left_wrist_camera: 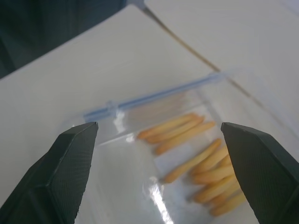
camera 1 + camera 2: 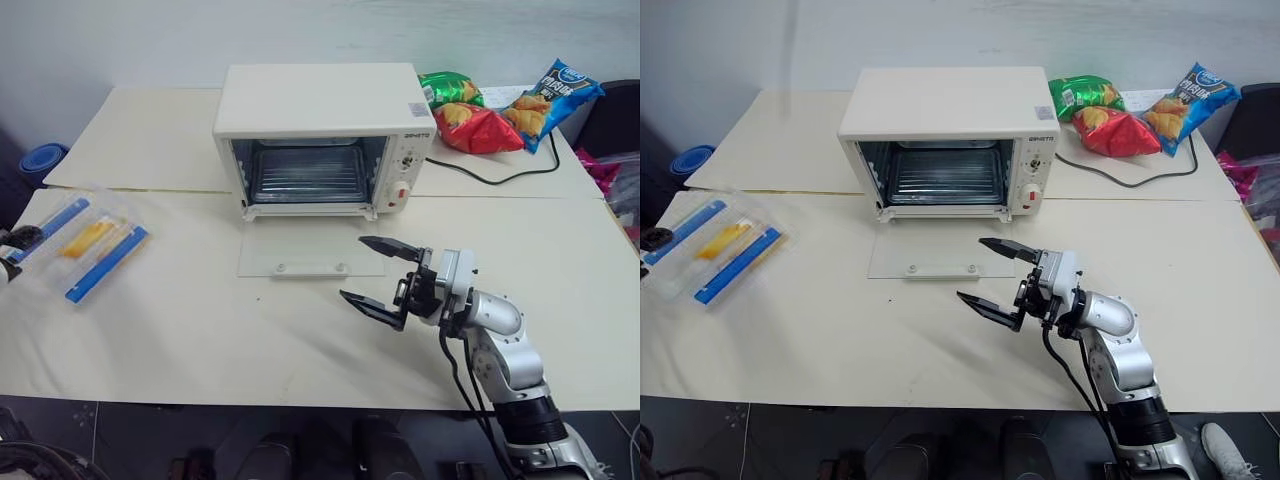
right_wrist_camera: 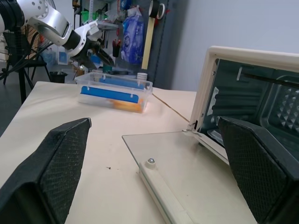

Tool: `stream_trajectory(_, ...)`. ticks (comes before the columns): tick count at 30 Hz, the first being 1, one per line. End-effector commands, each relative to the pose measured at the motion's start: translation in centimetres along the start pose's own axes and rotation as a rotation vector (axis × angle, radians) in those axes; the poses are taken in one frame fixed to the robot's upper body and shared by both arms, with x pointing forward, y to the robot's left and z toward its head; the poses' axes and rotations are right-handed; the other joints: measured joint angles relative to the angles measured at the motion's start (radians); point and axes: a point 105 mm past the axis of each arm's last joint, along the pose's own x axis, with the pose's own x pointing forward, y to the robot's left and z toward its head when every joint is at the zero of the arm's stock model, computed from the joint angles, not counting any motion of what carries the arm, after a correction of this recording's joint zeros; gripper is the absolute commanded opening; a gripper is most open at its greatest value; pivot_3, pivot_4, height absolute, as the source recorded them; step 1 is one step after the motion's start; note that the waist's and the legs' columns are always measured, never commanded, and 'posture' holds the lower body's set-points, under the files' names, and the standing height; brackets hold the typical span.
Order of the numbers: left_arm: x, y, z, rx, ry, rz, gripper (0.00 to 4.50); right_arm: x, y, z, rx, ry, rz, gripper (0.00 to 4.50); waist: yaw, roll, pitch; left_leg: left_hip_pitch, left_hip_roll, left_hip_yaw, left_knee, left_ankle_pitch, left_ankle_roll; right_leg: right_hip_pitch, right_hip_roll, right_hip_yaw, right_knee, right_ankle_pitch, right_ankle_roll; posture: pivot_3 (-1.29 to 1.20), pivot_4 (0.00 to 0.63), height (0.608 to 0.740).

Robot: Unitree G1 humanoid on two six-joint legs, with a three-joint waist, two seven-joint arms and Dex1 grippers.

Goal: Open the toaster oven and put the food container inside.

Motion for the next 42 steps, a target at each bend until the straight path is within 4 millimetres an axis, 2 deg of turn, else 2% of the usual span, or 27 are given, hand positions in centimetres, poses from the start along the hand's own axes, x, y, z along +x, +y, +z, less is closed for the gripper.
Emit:
stream_trajectory(1, -1.7, 1.1, 2.1, 0.012, -0.049, 0.048, 4.47, 0.3, 0.2, 0.7, -0.007, -0.030, 0.012, 4.50, -0.001, 0.000, 0.000, 0.000, 0.000, 0.000, 0.000, 0.000, 0.000, 0.000, 0.000, 0.000, 0.000, 0.000, 0.000, 0.00, 0.150, 0.740)
stream_trajectory(5, -2.4, 3.8, -0.5, 0.019, 0.053, 0.151, 4.47, 0.2, 0.2, 0.5, 0.010, -0.024, 0.014, 4.50, -0.005, 0.000, 0.000, 0.000, 0.000, 0.000, -0.001, 0.000, 0.000, -0.001, 0.000, 0.001, 0.001, 0.000, 0.000, 0.00, 0.150, 0.740)
stream_trajectory(8, -2.9, 5.0, -1.1, 0.020, 0.053, 0.208, 4.47, 0.1, 0.2, 0.5, 0.018, -0.020, 0.009, 4.50, 0.001, 0.000, 0.000, 0.000, 0.002, 0.000, 0.000, -0.001, -0.001, -0.001, 0.001, 0.001, 0.001, 0.000, 0.000, 0.00, 0.150, 0.740)
stream_trajectory(13, -1.8, 4.8, -4.1, -0.023, 0.128, 0.186, 4.47, 0.1, 0.3, 0.3, 0.026, -0.019, 0.001, 4.50, 0.015, -0.002, -0.001, 0.000, 0.001, -0.001, 0.001, -0.001, -0.001, 0.001, 0.001, 0.000, -0.001, 0.001, -0.002, 0.00, 0.150, 0.740)
stream_trajectory(17, -0.7, 4.5, -5.2, -0.061, 0.147, 0.169, 4.47, 0.3, 0.4, 0.4, 0.030, -0.022, 0.004, 4.50, 0.024, -0.002, -0.001, 0.000, 0.001, 0.000, 0.001, -0.001, -0.001, 0.001, 0.001, 0.000, -0.004, 0.001, -0.002, 0.00, 0.150, 0.740)
stream_trajectory(20, -0.3, 4.1, -4.9, -0.074, 0.146, 0.159, 3.87, 0.3, 0.4, 0.3, 0.033, -0.022, 0.010, 4.50, 0.021, -0.003, -0.001, 0.000, 0.002, 0.000, 0.001, -0.001, -0.001, 0.001, 0.002, 0.000, -0.006, 0.001, -0.002, 0.00, 0.150, 0.740)
stream_trajectory(28, 0.0, 3.6, -3.8, -0.026, 0.138, 0.141, 1.42, 0.3, 0.7, 0.2, 0.045, -0.018, -0.003, 4.50, 0.019, -0.003, -0.001, 0.000, 0.006, 0.000, 0.001, -0.002, -0.003, 0.001, 0.006, 0.000, -0.005, 0.002, -0.004, 0.00, 0.150, 0.740)
stream_trajectory(30, 0.0, 2.9, -2.9, -0.011, 0.113, 0.110, 0.84, 0.1, 0.8, 0.2, 0.045, -0.017, -0.003, 4.50, 0.021, -0.003, -0.001, 0.000, 0.006, 0.000, 0.001, -0.002, -0.003, 0.001, 0.007, 0.000, -0.006, 0.002, -0.004, 0.00, 0.150, 0.740)
stream_trajectory(33, -0.2, 0.2, -1.7, 0.083, 0.114, -0.015, 0.17, -0.3, 0.7, 0.7, 0.036, -0.017, -0.007, 4.50, 0.022, -0.003, -0.001, 0.000, 0.007, 0.000, 0.002, -0.003, -0.003, 0.001, 0.007, 0.000, -0.007, 0.003, -0.004, 0.00, 0.150, 0.740)
stream_trajectory(38, -1.2, -4.9, -0.9, 0.208, 0.153, -0.232, 0.17, -1.9, 0.4, 1.7, -0.031, 0.005, -0.027, 4.50, 0.025, -0.003, -0.001, -0.001, 0.007, 0.000, 0.002, -0.003, -0.003, 0.001, 0.007, 0.000, -0.006, 0.003, -0.005, 0.00, 0.150, 0.740)
stream_trajectory(42, -2.1, -11.6, -2.5, 0.346, 0.242, -0.447, 0.17, -4.5, 0.1, 1.5, -0.046, 0.097, -0.096, 4.50, 0.038, -0.004, -0.001, -0.002, 0.006, -0.003, 0.002, -0.003, -0.003, 0.002, 0.007, -0.002, -0.007, 0.003, -0.005, 0.00, 0.150, 0.740)
